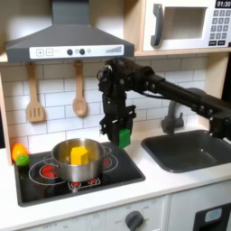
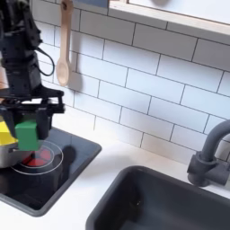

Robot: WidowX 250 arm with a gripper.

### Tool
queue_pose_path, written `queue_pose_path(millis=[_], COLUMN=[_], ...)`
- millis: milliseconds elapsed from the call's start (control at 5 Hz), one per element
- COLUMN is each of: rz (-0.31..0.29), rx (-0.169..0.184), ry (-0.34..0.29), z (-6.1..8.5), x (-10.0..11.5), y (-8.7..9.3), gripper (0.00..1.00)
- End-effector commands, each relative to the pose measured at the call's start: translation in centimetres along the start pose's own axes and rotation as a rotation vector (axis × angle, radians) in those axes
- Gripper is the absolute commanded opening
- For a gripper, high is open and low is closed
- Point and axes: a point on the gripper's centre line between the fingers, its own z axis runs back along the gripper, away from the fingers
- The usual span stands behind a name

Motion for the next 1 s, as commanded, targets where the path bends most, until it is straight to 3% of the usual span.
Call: queue_pose_path(millis=[0, 400, 800], rz=[0.037, 0.100, 0.141], rx=[0.028, 0.044, 0.060], ry=[-0.016, -0.033, -0.026], z=[0.9, 1.7, 1.5], x=[-0.3, 0.6, 2.2], y=[3.2, 6.5, 9.0], gripper=[0.00, 0.00, 0.00])
